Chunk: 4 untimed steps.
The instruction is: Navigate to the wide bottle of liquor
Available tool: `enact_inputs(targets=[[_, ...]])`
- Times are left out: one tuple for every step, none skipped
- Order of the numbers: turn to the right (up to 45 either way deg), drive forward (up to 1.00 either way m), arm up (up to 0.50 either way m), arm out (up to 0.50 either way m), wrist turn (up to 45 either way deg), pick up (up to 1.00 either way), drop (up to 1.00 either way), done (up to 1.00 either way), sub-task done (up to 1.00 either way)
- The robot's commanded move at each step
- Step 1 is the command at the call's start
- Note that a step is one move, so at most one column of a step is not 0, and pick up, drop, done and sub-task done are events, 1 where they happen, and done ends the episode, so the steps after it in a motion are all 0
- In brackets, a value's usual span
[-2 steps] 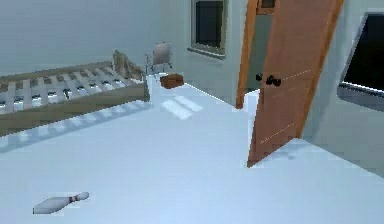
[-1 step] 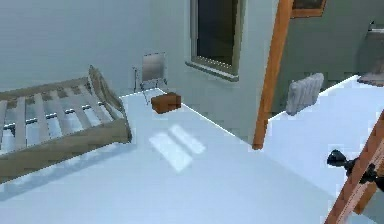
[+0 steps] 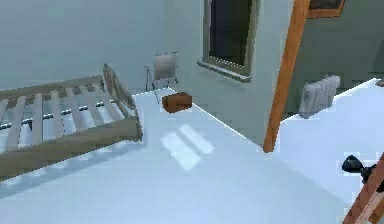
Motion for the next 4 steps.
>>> enact_inputs(targets=[[0.0, 0.85, 0.0, 0.0, 0.0, 0.0, 0.0, 0.0, 0.0], [-6.0, 0.0, 0.0, 0.0, 0.0, 0.0, 0.0, 0.0, 0.0], [0.0, 0.25, 0.0, 0.0, 0.0, 0.0, 0.0, 0.0, 0.0], [45.0, 0.0, 0.0, 0.0, 0.0, 0.0, 0.0, 0.0, 0.0]])
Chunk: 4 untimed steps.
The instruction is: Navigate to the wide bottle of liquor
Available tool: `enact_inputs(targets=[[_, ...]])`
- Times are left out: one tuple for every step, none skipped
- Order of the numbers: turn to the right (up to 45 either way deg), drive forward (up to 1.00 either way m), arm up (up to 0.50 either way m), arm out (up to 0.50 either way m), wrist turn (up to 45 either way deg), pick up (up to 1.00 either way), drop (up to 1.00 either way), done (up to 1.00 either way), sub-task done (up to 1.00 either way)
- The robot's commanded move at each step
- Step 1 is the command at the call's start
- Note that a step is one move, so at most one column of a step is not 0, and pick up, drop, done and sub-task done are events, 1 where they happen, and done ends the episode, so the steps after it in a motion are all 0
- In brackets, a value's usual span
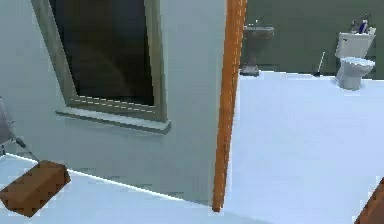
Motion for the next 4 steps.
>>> enact_inputs(targets=[[27.0, 0.0, 0.0, 0.0, 0.0, 0.0, 0.0, 0.0, 0.0], [0.0, 1.0, 0.0, 0.0, 0.0, 0.0, 0.0, 0.0, 0.0], [9.0, 0.0, 0.0, 0.0, 0.0, 0.0, 0.0, 0.0, 0.0], [3.0, 0.0, 0.0, 0.0, 0.0, 0.0, 0.0, 0.0, 0.0]])
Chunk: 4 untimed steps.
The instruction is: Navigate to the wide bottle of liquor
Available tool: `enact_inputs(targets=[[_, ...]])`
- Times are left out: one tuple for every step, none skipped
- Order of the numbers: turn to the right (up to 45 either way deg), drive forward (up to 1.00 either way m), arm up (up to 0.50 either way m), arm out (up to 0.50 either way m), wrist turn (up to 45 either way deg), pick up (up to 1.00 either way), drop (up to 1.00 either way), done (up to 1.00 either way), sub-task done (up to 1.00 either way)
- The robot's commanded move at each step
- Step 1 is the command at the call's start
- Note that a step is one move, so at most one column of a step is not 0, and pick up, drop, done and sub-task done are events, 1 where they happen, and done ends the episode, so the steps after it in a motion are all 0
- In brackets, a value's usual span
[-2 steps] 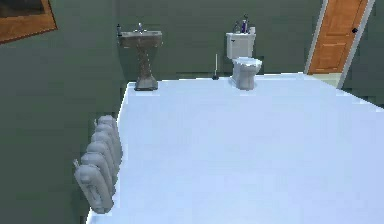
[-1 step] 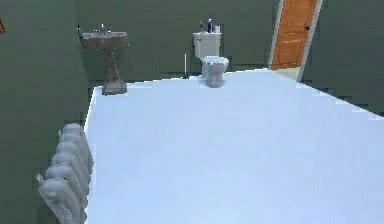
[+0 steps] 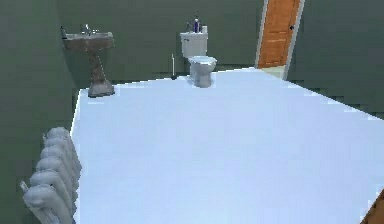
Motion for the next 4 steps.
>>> enact_inputs(targets=[[0.0, 0.2, 0.0, 0.0, 0.0, 0.0, 0.0, 0.0, 0.0], [18.0, 0.0, 0.0, 0.0, 0.0, 0.0, 0.0, 0.0, 0.0], [0.0, 1.0, 0.0, 0.0, 0.0, 0.0, 0.0, 0.0, 0.0], [3.0, 0.0, 0.0, 0.0, 0.0, 0.0, 0.0, 0.0, 0.0]])
